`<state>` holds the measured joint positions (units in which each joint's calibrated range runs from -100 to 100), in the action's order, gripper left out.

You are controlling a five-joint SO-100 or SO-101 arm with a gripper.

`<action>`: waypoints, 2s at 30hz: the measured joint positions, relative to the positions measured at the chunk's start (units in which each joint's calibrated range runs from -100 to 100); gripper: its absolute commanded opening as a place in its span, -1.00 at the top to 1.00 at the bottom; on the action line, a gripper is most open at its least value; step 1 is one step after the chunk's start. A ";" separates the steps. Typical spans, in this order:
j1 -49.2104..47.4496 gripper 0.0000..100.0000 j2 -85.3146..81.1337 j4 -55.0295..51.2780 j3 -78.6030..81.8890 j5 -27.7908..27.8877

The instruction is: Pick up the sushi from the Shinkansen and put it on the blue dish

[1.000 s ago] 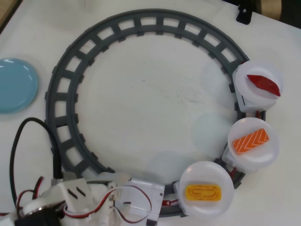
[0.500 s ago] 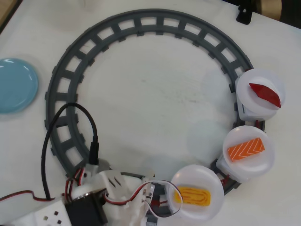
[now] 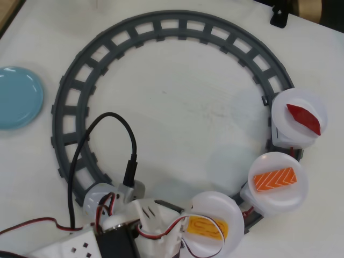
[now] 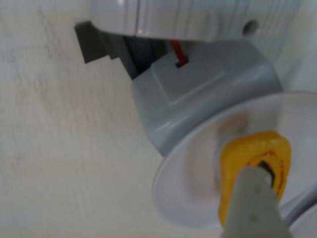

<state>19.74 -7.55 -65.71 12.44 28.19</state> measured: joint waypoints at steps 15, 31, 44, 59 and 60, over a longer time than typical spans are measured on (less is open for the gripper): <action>1.80 0.55 1.10 0.34 0.82 -0.26; 1.80 0.74 1.18 1.18 7.32 -0.26; 0.49 0.95 0.67 5.46 9.70 -0.83; -20.51 0.95 0.76 -9.08 -14.46 -4.45; -23.05 0.95 0.84 -9.16 -14.46 -5.07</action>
<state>-3.31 -6.71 -74.87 -2.01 23.12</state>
